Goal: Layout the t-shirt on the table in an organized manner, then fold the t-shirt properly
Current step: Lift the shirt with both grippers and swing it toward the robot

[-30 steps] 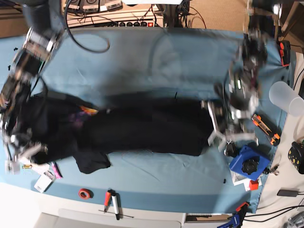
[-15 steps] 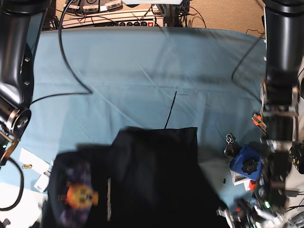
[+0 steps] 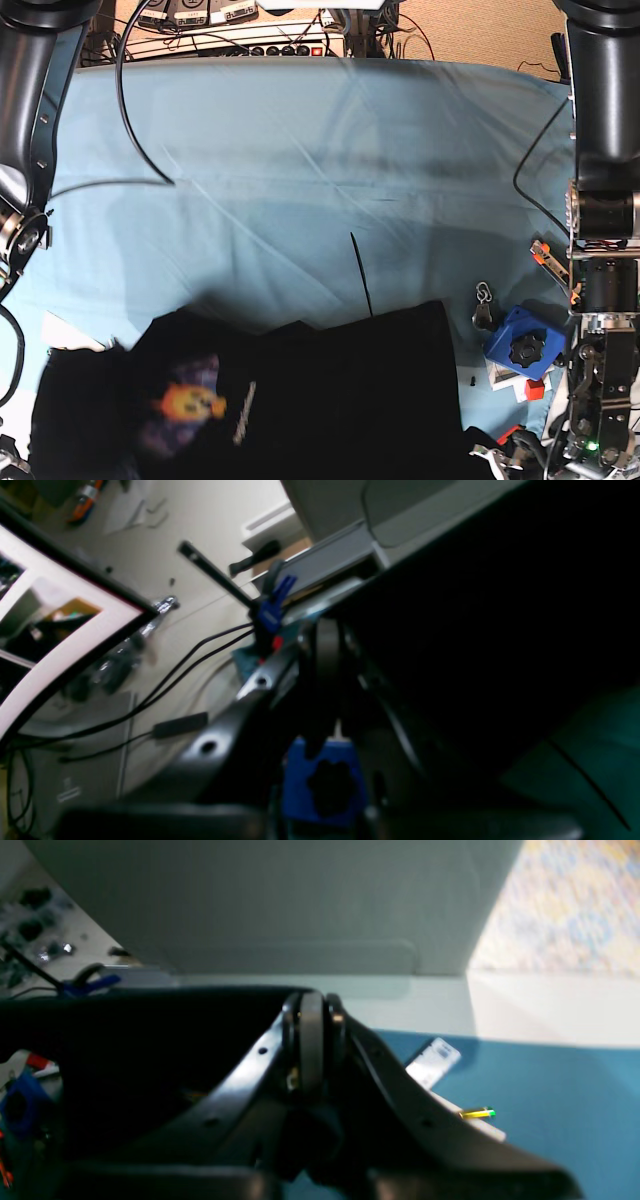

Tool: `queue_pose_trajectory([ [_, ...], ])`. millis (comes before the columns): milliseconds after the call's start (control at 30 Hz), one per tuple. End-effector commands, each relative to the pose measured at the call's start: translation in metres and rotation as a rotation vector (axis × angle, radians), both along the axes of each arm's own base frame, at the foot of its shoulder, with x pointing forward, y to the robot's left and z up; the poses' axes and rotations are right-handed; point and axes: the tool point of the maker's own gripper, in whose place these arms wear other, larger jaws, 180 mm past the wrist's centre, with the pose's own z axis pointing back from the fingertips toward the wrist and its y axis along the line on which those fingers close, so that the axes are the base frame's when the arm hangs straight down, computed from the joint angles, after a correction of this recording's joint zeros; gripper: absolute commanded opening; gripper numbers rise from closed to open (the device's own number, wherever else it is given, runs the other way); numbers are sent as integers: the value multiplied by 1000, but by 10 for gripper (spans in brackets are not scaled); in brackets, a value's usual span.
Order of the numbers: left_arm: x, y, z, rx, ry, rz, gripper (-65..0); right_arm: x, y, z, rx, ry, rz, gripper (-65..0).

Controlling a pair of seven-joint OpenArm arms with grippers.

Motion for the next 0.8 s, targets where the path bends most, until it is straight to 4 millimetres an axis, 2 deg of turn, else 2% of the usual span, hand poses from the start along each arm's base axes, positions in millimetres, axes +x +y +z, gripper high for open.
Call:
queue_pose_trajectory([
  [0,3,13,31,15,-70,32,-650,-1,-5,38,15,-109,-14,-650],
  [200,4,13,36,15,-80,31,-650,0,-3,48,35,-159,-7,-650],
  [267,3,13,34,15,-76,32,-650,0,-2,45,33,-148,-5,-650],
  [433,1,5,24,-27,-52,2,-650,-1,-1,37,26,-99,1,-650],
  [633,-1,-6,10,-67,-34,-28,-650,2,9,39,50,-117,28,-650],
  [667,-2,-7,4,-72,-31,-31,-650,4,14,34,54,-105,38,-650],
  [767,-6,-12,-22,-84,-2,-46,-650,12,35,-9,67,-30,73,-650],
])
